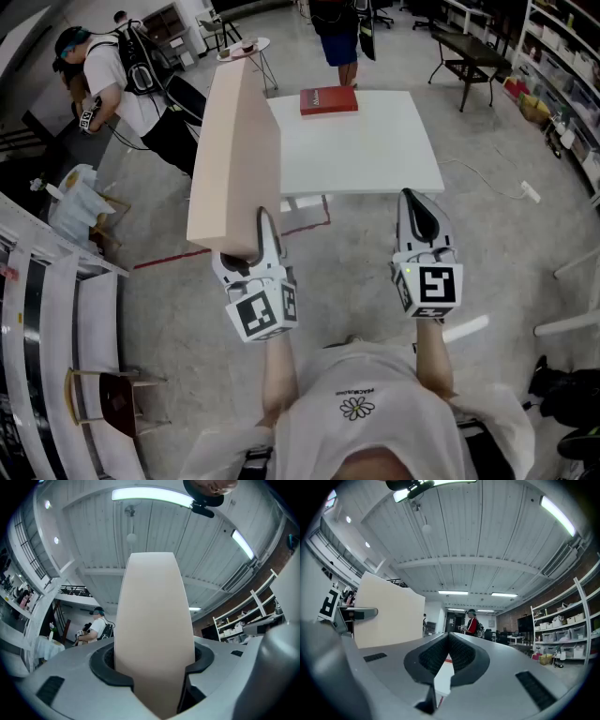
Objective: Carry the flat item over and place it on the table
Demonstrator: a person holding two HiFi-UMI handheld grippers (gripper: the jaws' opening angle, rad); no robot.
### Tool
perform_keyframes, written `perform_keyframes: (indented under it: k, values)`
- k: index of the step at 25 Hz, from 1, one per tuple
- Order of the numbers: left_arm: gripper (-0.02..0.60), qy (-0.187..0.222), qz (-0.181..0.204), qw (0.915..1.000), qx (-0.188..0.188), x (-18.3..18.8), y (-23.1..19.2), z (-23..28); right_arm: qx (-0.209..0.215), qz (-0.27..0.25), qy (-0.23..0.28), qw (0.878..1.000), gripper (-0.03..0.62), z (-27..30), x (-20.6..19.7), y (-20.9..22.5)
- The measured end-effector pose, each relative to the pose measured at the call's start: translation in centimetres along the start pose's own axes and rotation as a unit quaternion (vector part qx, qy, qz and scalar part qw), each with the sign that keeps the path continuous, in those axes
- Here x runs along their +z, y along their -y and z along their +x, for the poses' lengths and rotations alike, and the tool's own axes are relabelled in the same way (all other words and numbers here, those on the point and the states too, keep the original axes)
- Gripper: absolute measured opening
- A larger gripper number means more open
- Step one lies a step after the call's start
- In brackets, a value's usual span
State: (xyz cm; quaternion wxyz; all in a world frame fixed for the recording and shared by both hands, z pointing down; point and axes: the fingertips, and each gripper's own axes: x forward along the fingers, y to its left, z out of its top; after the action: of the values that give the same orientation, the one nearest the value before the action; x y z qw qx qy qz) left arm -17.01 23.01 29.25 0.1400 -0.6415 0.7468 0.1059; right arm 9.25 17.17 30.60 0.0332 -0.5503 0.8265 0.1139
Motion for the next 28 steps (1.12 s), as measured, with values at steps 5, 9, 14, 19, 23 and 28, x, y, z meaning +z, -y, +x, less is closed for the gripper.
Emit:
perform_keyframes:
  k: [5, 9, 14, 19, 23, 28]
  values:
    - [0.288, 0.004, 0.000, 1.0000, -0.001, -0.1, 0.2, 0.4, -0.001, 0.002, -0.004, 1.000, 0.011, 0.3, -0.6, 0.5]
    - [0.288, 0.005, 0.005, 1.0000, -0.005, -0.6, 0.2, 0.3, -0.005, 0.004, -0.010, 1.000, 0.011, 0.1, -1.4, 0.9]
    - [0.288, 0.005, -0.003, 1.0000, -0.005, -0.6, 0.6, 0.4, 0.000, 0.017, -0.007, 1.000, 0.011, 0.1, -1.7, 1.4]
    - [0.290, -0.009, -0.001, 0.9999, -0.012, -0.3, 1.5, -0.4, 0.013, 0.049, -0.005, 0.999, 0.011, -0.1, -1.8, 1.5]
    - [0.290, -0.007, 0.001, 1.0000, -0.005, -0.9, 0.9, -0.4, 0.035, 0.046, -0.011, 0.998, 0.011, 0.5, -3.2, 0.0]
    - [0.291, 0.001, -0.023, 0.9997, 0.007, -1.8, 0.1, 1.4, 0.061, 0.020, -0.002, 0.998, 0.011, 2.1, -3.4, -0.4]
